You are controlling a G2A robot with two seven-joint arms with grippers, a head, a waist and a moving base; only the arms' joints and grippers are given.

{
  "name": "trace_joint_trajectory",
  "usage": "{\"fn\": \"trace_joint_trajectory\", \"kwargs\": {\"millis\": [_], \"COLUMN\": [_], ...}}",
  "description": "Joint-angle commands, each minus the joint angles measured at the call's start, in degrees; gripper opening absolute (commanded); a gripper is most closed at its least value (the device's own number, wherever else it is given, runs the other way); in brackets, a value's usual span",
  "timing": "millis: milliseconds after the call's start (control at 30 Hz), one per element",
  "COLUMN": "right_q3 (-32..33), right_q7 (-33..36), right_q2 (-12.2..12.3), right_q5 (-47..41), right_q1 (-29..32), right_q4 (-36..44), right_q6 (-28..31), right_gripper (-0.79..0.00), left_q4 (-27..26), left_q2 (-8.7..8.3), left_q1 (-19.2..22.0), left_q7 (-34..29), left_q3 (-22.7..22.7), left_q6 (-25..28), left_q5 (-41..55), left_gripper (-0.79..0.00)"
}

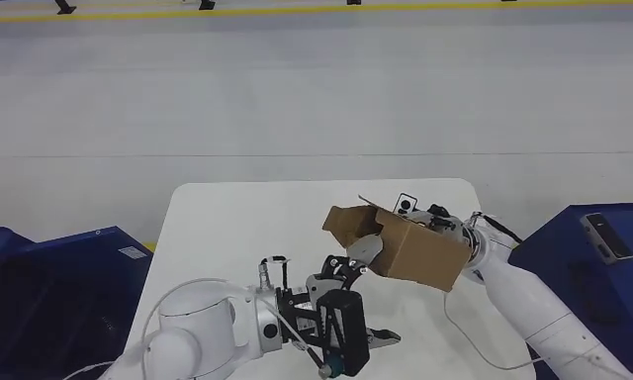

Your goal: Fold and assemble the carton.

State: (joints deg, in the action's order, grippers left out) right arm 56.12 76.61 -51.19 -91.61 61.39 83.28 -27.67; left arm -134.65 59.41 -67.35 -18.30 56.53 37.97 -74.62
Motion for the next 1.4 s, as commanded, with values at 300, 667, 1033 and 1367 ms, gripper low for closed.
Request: {"fn": "trace_joint_trajectory", "kwargs": {"millis": [300, 667, 1033, 1367], "right_q3": [-0.7, 0.8, 0.3, -0.3], "right_q7": [-1.1, 0.2, 0.2, 0.3], "right_q2": [0.8, 2.0, 2.5, 2.6], "right_q5": [2.8, 6.2, 6.6, 6.3], "right_q1": [0.5, 2.2, 2.3, 1.8], "right_q4": [2.2, 3.1, 3.8, 3.5], "right_q6": [-1.1, 0.2, 0.2, 0.3], "right_gripper": [-0.785, -0.785, -0.785, -0.785], "left_q4": [0.0, 0.0, 0.0, 0.0], "left_q2": [-0.1, -0.49, -1.03, -1.24], "left_q1": [5.4, 8.8, 11.8, 11.5], "left_q7": [0.6, -16.1, -23.3, -25.1], "left_q3": [4.1, 3.4, 3.3, 0.6], "left_q6": [4.6, 10.2, 10.6, 9.5], "left_q5": [-3.2, 13.4, 22.0, 23.5], "left_gripper": [0.0, 0.0, 0.0, 0.0]}}
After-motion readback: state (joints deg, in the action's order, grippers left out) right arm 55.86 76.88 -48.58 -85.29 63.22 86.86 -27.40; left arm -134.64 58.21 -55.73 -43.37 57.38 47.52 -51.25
